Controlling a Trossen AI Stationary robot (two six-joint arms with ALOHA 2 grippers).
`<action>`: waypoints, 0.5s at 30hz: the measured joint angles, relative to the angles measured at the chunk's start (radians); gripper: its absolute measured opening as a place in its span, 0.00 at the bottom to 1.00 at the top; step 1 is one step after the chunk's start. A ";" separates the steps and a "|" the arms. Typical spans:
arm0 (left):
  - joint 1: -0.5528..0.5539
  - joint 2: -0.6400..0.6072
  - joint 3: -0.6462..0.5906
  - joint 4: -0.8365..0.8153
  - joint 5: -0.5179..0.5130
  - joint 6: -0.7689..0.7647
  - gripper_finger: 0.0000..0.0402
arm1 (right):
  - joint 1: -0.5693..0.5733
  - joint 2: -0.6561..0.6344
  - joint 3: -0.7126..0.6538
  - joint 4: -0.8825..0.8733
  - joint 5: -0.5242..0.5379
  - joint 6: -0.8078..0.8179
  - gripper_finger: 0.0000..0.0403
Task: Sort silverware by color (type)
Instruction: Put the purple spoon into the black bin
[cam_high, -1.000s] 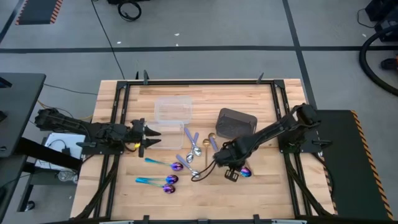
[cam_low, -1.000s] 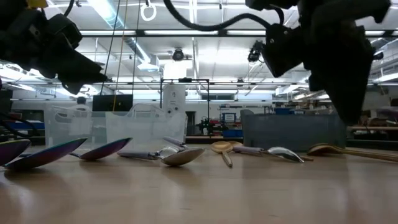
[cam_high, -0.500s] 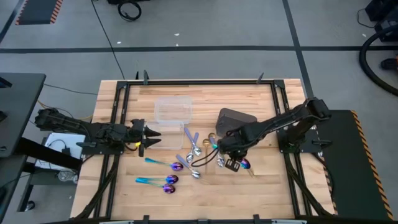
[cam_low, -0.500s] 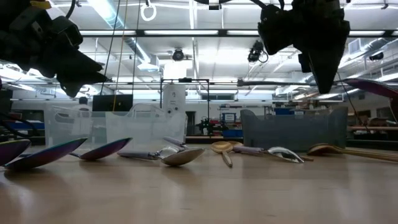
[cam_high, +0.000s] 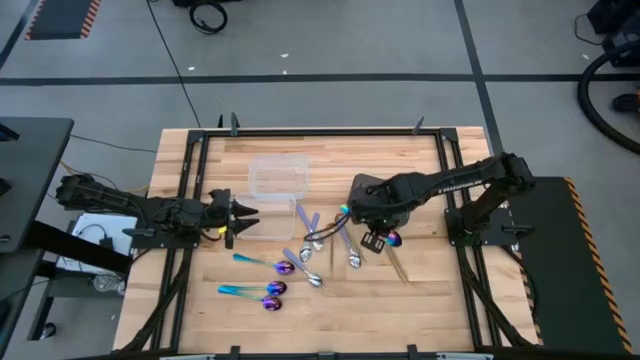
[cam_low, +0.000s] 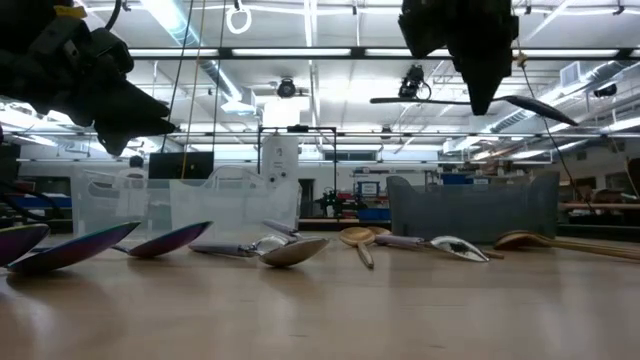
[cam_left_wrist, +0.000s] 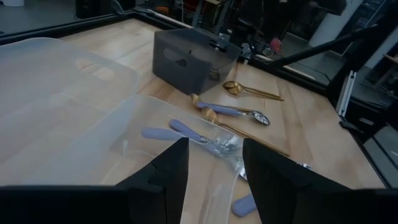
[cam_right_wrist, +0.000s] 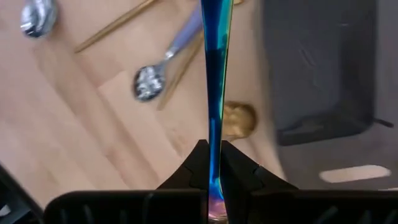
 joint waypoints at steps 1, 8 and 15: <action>0.000 0.000 0.000 0.000 0.000 -0.004 0.40 | -0.011 0.000 0.001 -0.010 0.006 -0.006 0.06; 0.000 0.000 0.000 0.000 0.000 -0.032 0.40 | -0.111 0.000 0.001 -0.083 0.065 -0.050 0.06; 0.000 0.000 0.000 0.000 0.000 -0.033 0.40 | -0.190 0.000 0.001 -0.090 0.117 -0.075 0.06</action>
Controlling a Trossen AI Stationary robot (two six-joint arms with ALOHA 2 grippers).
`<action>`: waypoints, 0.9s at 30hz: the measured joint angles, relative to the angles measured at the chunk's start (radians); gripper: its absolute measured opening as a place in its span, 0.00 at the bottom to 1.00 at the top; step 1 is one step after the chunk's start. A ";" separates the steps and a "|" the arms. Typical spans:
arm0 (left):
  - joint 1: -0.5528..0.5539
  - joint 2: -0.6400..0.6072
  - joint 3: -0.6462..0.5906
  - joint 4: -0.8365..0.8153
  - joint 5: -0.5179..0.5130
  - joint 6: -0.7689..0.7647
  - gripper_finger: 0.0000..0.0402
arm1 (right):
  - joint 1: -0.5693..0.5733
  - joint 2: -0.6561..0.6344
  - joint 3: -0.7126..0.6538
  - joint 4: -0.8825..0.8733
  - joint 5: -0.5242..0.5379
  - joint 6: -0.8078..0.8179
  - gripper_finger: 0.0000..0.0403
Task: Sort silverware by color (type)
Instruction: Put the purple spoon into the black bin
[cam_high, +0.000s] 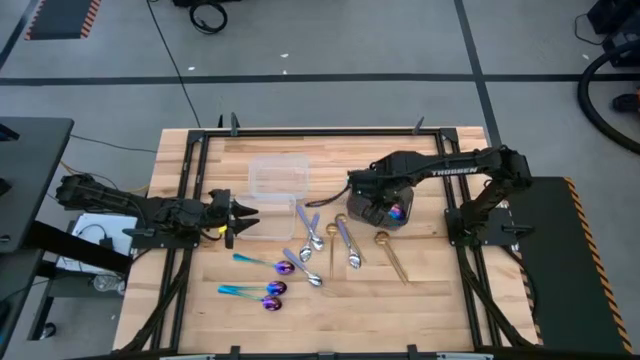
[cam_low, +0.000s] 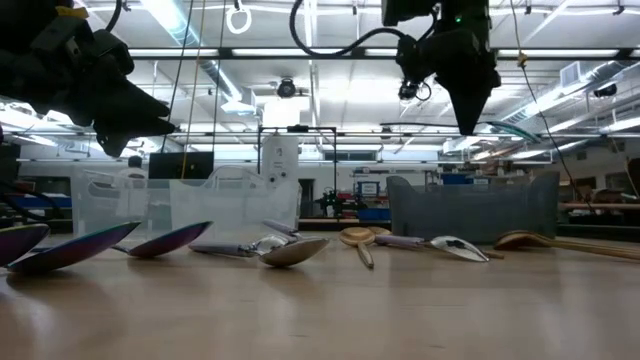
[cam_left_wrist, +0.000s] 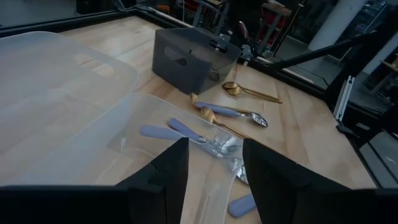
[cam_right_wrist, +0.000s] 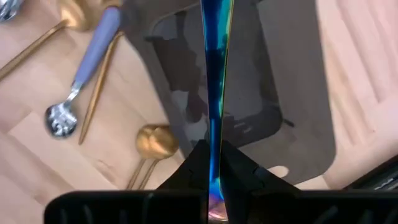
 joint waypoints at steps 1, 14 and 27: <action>0.000 0.000 0.000 0.000 0.000 0.000 0.40 | -0.010 0.000 0.000 0.001 0.000 -0.004 0.06; 0.000 0.000 0.000 -0.010 0.000 -0.018 0.40 | -0.093 0.001 -0.072 0.055 0.030 -0.051 0.06; 0.000 0.000 0.000 -0.016 0.000 -0.018 0.40 | -0.129 0.001 -0.166 0.178 0.042 -0.082 0.06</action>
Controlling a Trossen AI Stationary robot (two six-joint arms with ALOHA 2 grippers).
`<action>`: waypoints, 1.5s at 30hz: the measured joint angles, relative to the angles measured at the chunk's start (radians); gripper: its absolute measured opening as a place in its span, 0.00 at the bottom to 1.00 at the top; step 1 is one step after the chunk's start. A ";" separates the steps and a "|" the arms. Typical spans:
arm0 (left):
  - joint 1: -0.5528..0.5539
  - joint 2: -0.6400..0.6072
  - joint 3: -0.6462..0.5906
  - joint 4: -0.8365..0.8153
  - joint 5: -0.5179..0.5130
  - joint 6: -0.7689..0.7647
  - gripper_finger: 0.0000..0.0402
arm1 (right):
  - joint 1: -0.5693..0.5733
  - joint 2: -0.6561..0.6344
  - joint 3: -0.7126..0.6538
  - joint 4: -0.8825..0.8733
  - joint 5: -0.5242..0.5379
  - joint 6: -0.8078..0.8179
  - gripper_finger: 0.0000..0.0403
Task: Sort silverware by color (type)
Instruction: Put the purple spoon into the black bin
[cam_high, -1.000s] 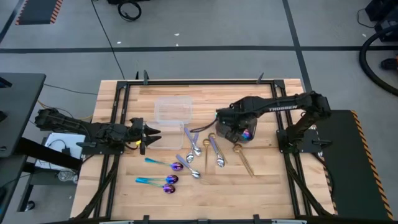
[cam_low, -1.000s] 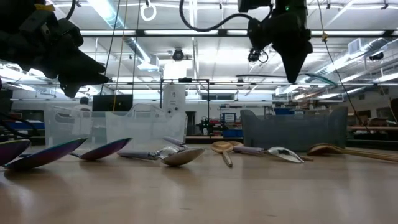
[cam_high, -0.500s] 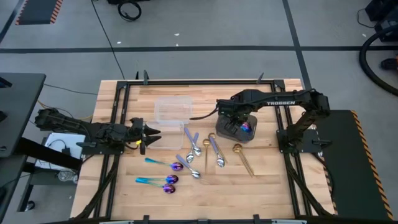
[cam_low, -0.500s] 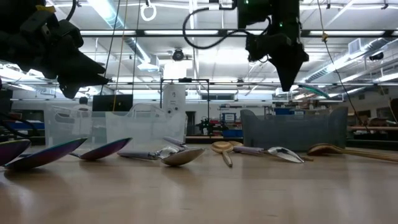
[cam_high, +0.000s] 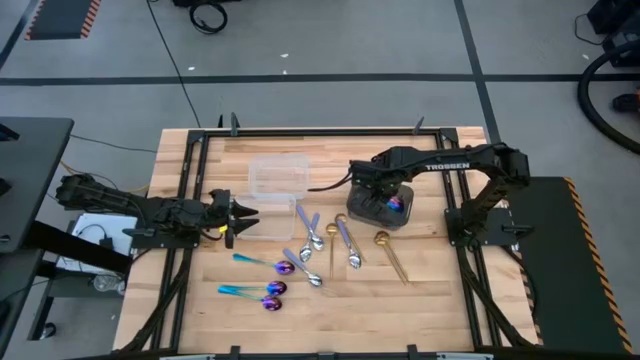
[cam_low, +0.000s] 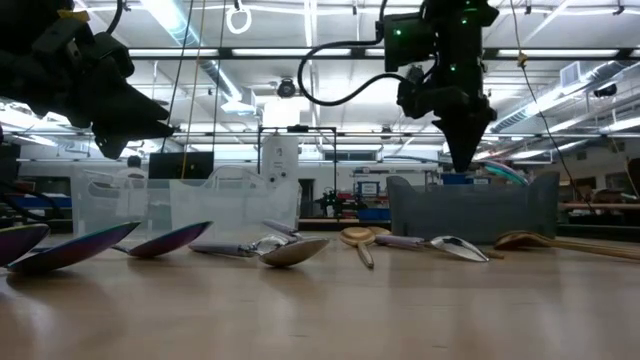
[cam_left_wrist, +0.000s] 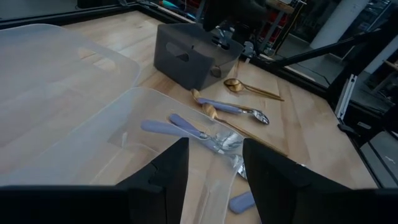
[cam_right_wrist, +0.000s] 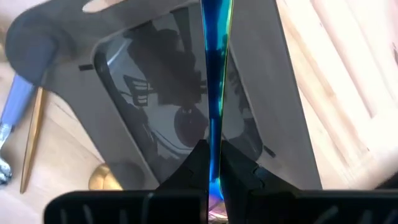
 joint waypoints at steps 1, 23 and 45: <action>0.000 0.000 0.000 0.000 0.000 0.000 0.40 | -0.003 0.000 -0.005 0.008 0.000 -0.001 0.06; 0.000 0.000 0.000 -0.015 0.000 -0.001 0.40 | -0.023 0.000 -0.128 0.072 -0.075 0.050 0.09; 0.000 0.000 0.000 -0.014 0.000 -0.001 0.40 | -0.050 0.000 -0.111 0.069 -0.089 0.024 0.34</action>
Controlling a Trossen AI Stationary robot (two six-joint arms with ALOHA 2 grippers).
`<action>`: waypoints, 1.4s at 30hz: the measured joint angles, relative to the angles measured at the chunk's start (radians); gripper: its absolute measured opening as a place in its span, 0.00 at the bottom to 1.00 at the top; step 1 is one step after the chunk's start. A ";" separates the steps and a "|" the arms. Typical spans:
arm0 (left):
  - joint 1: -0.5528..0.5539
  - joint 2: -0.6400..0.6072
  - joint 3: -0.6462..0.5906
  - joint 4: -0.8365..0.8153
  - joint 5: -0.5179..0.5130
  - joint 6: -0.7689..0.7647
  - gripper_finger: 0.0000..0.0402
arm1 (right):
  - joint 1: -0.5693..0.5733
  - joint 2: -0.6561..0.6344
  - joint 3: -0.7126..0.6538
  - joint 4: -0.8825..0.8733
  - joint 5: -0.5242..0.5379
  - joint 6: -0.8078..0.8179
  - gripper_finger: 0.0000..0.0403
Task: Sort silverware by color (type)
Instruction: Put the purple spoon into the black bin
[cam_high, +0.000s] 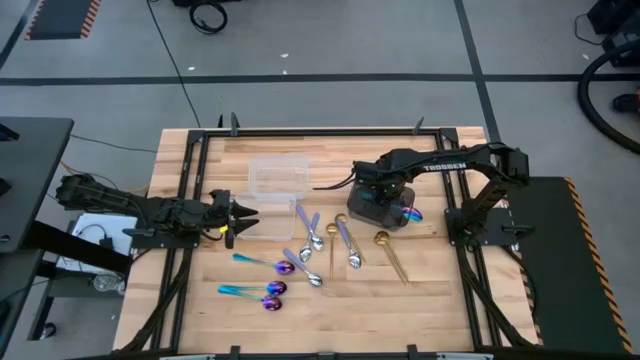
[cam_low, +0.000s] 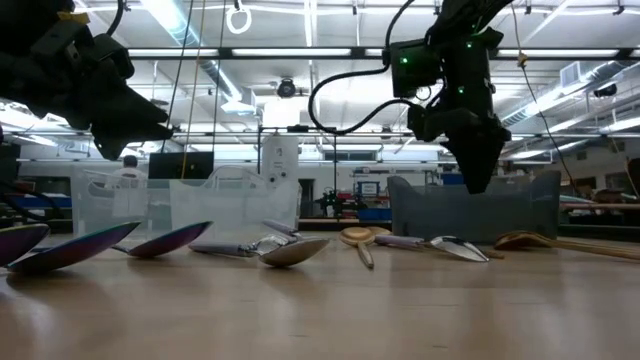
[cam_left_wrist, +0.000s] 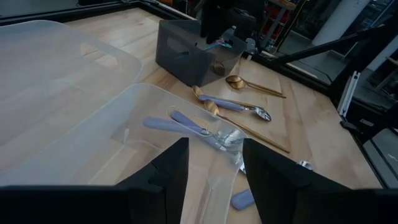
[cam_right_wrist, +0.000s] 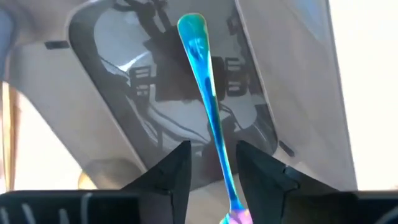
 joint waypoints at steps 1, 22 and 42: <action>0.000 0.000 0.000 0.000 0.000 0.000 0.40 | 0.000 0.000 0.016 -0.017 -0.003 0.004 0.34; -0.105 0.052 0.142 -0.225 0.023 -0.027 0.40 | 0.379 -0.001 0.175 0.323 0.300 -0.005 0.34; -0.346 0.315 0.174 -0.196 0.100 -0.024 0.40 | 0.612 0.000 -0.166 1.245 0.544 -0.186 0.34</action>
